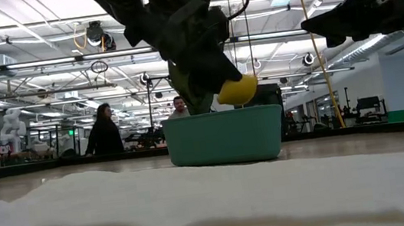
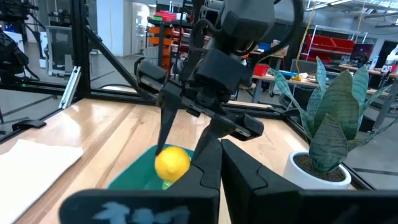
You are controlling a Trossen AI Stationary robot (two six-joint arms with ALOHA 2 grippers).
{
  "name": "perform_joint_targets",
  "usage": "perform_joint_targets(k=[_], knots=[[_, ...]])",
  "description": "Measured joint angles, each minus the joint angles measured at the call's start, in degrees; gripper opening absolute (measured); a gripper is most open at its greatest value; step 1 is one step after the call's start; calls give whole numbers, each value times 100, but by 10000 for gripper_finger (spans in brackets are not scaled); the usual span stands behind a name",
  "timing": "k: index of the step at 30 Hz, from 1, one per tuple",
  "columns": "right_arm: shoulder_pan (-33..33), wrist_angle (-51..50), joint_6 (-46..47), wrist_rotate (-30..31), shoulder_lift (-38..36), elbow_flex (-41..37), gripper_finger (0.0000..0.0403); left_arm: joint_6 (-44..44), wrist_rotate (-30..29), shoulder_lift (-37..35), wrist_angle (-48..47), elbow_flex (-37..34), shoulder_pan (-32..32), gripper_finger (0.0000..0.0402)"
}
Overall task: Pick and placing Produce into tupperware
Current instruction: Put the yellow lemon into the green bin
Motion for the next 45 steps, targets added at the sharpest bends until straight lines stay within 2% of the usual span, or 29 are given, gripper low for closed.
perform_joint_targets(k=[4, 9, 26, 30, 45], knots=[[2, 18, 0, -1, 0, 0, 0, -209, 396, 0, 29, 0, 58, 184], [2, 27, 0, -2, 0, 0, 0, -266, 405, 16, 16, 0, 70, 184], [2, 38, -2, 0, 7, 0, 0, -304, 231, 155, 201, -2, 59, 184], [2, 38, -2, 1, 5, 0, 0, -222, 15, 196, 207, -2, 10, 184], [0, 38, -3, 1, 17, -4, 0, -206, 12, 514, 361, -2, -112, 184]])
